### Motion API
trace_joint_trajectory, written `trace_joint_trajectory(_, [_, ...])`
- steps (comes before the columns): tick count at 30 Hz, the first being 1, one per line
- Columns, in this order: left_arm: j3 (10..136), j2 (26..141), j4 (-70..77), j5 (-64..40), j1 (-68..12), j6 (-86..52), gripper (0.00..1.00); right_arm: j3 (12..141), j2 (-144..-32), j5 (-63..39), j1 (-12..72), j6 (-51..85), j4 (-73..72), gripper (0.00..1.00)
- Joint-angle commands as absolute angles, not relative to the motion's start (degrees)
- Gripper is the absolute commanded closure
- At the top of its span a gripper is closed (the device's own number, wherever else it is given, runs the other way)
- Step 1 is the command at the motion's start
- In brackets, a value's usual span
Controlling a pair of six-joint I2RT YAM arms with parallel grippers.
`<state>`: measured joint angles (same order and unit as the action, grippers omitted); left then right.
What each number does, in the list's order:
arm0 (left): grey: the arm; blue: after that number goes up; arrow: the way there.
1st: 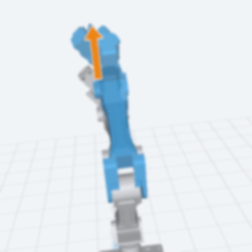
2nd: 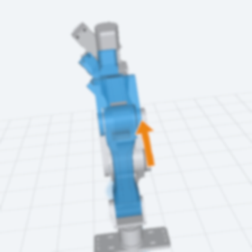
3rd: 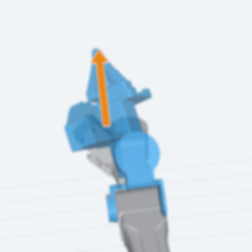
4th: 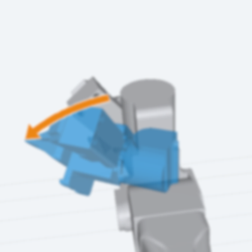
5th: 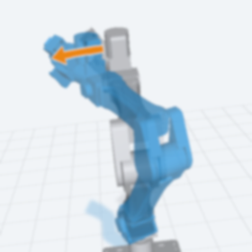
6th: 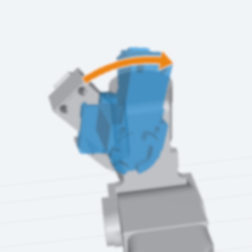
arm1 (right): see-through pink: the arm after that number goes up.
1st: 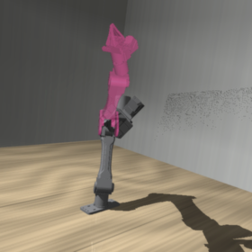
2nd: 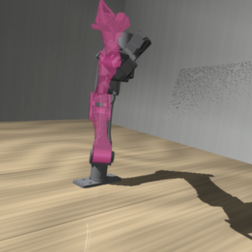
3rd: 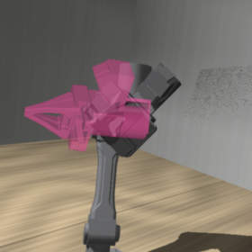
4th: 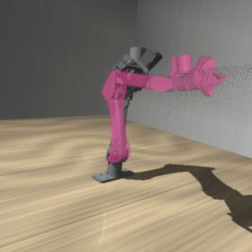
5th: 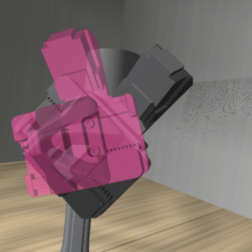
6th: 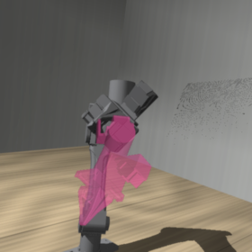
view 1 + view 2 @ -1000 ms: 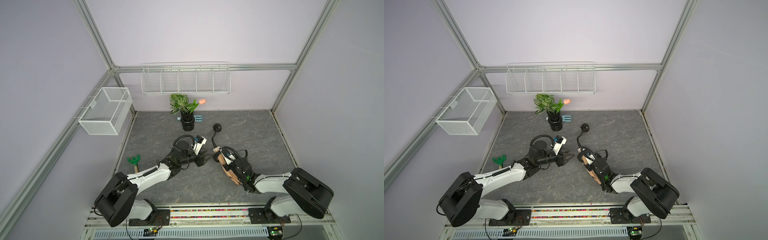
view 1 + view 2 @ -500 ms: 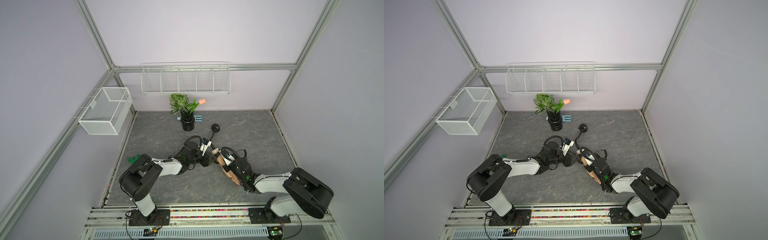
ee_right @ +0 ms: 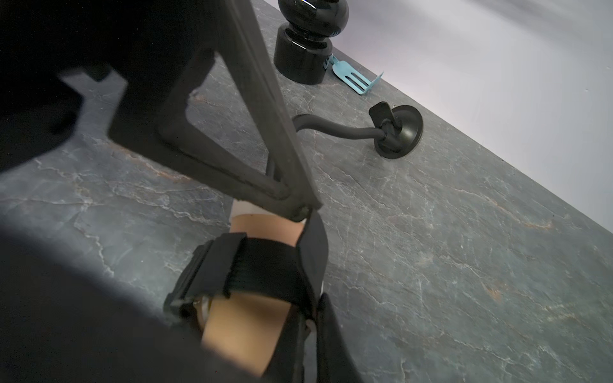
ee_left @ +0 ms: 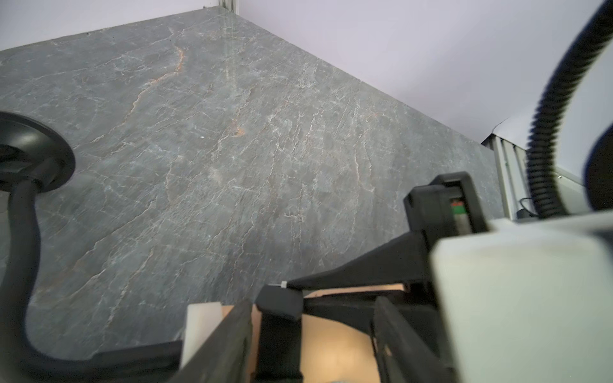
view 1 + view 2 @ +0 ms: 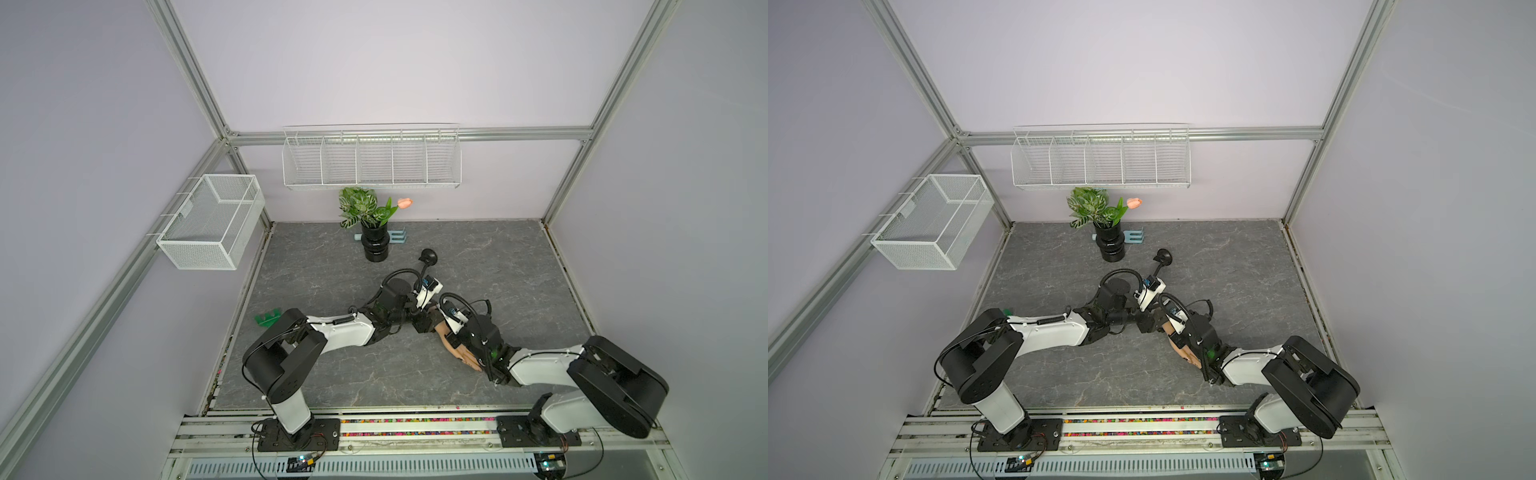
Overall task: Take off the watch
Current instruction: Untie the watch from the hand.
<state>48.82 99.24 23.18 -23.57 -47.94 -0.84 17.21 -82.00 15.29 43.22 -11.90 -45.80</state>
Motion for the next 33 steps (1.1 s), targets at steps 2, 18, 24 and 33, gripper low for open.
trace_joint_trajectory(2, [47.3, 101.8, 21.4, -21.5, -48.5, 1.4, 0.43, 18.1, -80.2, 14.1, 43.6, -10.0, -49.0, 0.90])
trace_joint_trajectory(18, [45.2, 103.2, 15.8, -24.9, -48.5, 5.9, 0.89, 17.9, -74.6, 14.4, 43.4, -5.9, -44.6, 0.53])
trace_joint_trajectory(24, [43.7, 103.6, 20.5, -25.3, -48.6, 4.7, 1.00, 22.7, -58.6, 0.0, 39.6, 5.6, -23.5, 0.38])
trace_joint_trajectory(33, [41.9, 106.4, 28.9, -27.8, -48.6, 2.4, 1.00, 31.6, -56.0, -7.5, 35.4, 10.0, -4.2, 0.41])
